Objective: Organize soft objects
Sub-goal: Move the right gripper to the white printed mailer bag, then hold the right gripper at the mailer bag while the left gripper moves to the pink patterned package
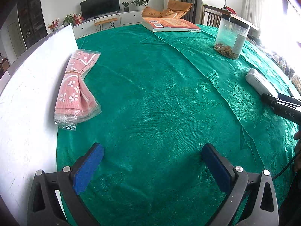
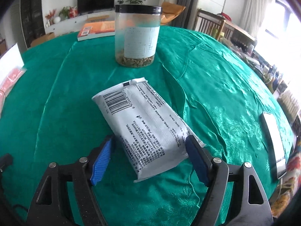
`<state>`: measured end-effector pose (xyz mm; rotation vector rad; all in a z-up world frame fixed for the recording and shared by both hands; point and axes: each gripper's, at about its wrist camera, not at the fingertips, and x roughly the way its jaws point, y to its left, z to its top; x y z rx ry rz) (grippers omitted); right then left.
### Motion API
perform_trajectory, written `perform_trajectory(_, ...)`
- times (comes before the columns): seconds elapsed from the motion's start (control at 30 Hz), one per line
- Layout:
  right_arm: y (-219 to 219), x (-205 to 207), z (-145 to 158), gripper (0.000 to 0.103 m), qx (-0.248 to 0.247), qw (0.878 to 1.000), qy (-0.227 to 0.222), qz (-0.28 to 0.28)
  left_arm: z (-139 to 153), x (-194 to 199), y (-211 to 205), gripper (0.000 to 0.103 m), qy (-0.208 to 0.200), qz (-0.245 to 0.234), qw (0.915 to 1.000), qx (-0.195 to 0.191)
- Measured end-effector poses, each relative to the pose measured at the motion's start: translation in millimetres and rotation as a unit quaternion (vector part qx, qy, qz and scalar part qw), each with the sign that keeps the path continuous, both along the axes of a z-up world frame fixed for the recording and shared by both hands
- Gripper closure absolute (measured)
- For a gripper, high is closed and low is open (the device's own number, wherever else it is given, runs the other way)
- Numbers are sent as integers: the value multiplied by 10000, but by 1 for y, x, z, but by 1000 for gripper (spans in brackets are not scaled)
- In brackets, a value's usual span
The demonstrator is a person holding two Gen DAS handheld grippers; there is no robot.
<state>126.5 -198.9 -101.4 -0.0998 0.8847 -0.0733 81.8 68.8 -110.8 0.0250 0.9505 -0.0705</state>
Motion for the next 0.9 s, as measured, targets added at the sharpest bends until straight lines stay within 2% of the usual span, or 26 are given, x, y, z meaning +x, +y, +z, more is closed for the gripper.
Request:
perform_trajectory(0.13,-8,1,-4,18,192,9997,-7,-118,0,0,0,0,0,0,10000,0)
perform_trajectory(0.67,-5,2,-4,17,191,9997,-16,-136,0,0,0,0,3,7,10000,10)
perform_trajectory(0.9,-6,2,-5,17,191,9997,-17,-138,3,-5,-3,0,178,280,9994,101)
